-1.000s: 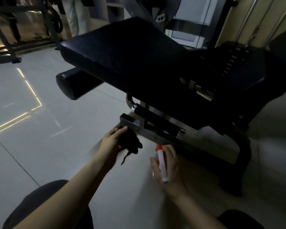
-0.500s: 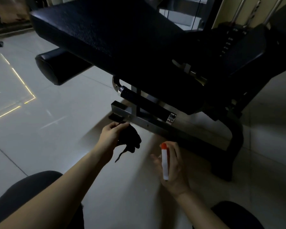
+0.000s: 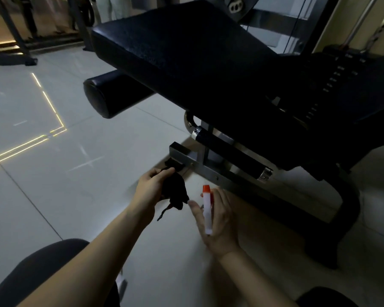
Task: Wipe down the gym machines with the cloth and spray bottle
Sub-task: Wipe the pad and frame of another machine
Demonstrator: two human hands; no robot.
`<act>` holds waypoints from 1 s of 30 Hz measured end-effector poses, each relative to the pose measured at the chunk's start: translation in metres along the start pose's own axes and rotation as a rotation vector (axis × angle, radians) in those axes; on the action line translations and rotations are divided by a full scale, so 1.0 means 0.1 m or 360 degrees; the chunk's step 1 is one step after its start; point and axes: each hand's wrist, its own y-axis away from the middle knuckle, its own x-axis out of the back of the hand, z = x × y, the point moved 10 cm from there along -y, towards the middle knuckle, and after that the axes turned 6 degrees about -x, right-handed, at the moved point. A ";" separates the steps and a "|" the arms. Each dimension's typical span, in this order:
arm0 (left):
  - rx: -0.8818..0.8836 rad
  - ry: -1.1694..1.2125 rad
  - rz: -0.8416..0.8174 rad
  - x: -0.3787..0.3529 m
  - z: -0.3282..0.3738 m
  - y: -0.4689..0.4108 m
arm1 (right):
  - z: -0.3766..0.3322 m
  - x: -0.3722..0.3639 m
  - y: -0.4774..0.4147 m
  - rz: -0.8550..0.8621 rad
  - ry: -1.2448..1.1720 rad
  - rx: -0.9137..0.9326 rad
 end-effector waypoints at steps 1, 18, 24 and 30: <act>0.0001 0.0009 0.0006 0.03 0.01 -0.01 | -0.03 -0.01 -0.05 0.0029 -0.0037 0.0004; 0.0045 0.0070 -0.0032 0.05 0.00 -0.25 | 0.03 -0.23 -0.12 -0.0217 0.0022 0.0031; 0.0069 0.0019 -0.0133 -0.21 -0.07 -0.24 | 0.19 0.10 0.03 -0.0077 -0.0211 -0.0161; 0.0068 -0.0095 -0.0456 -0.67 -0.12 -0.06 | 0.52 0.50 0.25 0.0175 -0.0412 -0.0283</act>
